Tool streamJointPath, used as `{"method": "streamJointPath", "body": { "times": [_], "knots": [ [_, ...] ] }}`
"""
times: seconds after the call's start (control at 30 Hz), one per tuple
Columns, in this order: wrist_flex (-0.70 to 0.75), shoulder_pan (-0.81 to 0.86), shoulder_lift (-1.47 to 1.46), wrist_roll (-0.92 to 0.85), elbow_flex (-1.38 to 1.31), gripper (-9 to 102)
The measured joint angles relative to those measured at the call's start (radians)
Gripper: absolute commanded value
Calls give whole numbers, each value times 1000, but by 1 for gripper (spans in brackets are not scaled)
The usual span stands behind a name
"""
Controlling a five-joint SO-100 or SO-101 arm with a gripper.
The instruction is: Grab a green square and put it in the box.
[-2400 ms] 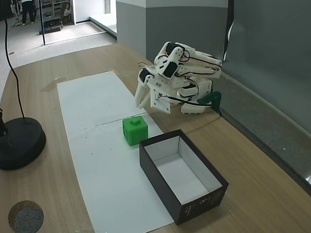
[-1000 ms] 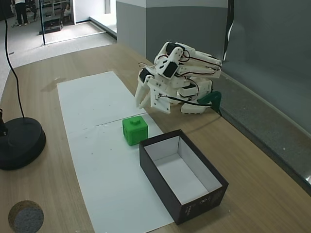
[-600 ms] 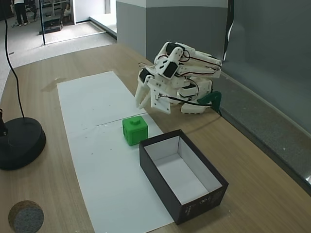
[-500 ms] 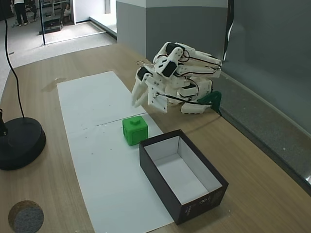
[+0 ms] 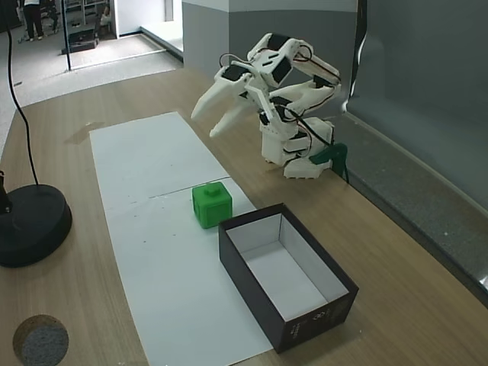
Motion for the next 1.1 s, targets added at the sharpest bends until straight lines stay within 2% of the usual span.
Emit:
{"method": "streamJointPath", "body": {
  "times": [0.2, 0.37, 0.6, 0.93, 1.1],
  "knots": [
    [268, -46, -499, 0, -385, 34],
    [405, -52, -853, -29, -531, 35],
    [360, -54, -1121, -2, -540, 35],
    [314, -132, -1255, 55, -575, 35],
    [244, -152, -1322, 48, -581, 35]
  ]
}}
